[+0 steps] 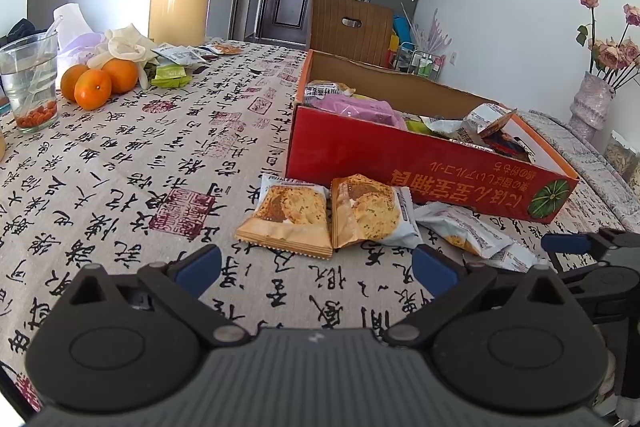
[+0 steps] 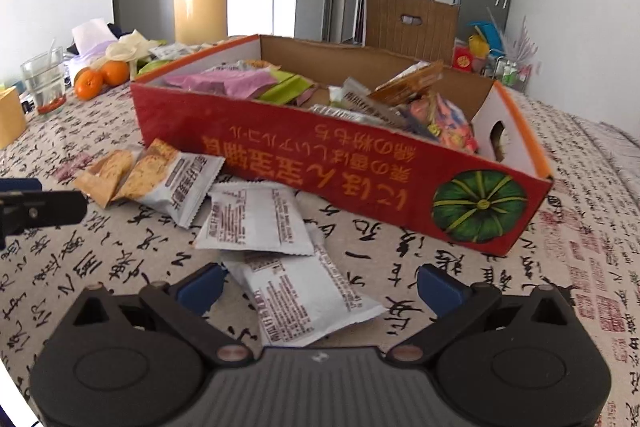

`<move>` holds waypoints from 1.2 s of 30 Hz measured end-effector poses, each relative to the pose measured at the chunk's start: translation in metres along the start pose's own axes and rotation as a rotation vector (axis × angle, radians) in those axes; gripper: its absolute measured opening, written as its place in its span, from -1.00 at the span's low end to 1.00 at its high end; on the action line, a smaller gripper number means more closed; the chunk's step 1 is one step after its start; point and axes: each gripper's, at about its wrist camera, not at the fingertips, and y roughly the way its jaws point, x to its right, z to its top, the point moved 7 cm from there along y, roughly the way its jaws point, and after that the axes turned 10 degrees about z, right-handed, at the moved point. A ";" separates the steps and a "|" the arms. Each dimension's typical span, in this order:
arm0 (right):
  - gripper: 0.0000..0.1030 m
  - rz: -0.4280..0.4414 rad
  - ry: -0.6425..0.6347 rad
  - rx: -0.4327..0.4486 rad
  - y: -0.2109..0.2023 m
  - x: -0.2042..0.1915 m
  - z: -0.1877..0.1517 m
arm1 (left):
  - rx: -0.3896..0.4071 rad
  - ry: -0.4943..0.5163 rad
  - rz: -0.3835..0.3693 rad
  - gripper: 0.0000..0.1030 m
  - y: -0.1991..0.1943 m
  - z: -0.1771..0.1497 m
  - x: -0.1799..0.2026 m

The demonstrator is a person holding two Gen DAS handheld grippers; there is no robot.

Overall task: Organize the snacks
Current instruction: 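Withdraw both open tools from the box toward the loose packets, then grasp a white wrapped packet with the right tool, then grasp a cake-biscuit packet with the left tool while the right tool holds its packet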

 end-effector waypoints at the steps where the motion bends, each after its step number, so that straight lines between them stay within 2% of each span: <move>1: 1.00 0.012 0.009 0.000 0.001 0.001 0.000 | -0.001 -0.001 0.000 1.00 0.000 0.000 0.000; 7: 1.00 0.020 0.048 0.011 0.004 0.004 -0.001 | -0.009 0.002 0.000 1.00 0.002 -0.003 0.000; 14: 0.95 0.041 0.034 0.003 0.002 0.001 0.000 | -0.010 0.000 -0.005 1.00 0.000 -0.004 0.001; 16: 0.63 0.061 0.013 0.011 -0.002 -0.004 0.000 | -0.008 0.002 -0.009 1.00 -0.001 -0.005 0.001; 17: 0.54 0.070 0.006 0.013 -0.005 -0.006 -0.001 | -0.008 0.003 -0.009 1.00 -0.001 -0.005 0.001; 19: 0.08 0.083 -0.006 0.017 -0.010 -0.009 -0.001 | -0.009 0.003 -0.012 1.00 -0.001 -0.005 0.001; 21: -0.12 0.090 -0.021 0.017 -0.015 -0.012 -0.003 | -0.012 0.003 -0.011 1.00 -0.001 -0.005 0.001; 28: -0.20 0.054 -0.046 0.052 -0.038 -0.016 -0.014 | -0.014 0.000 -0.010 1.00 0.000 -0.005 0.000; 36: -0.20 -0.033 0.079 0.174 -0.074 0.011 -0.018 | -0.002 0.003 0.028 1.00 0.006 0.003 -0.008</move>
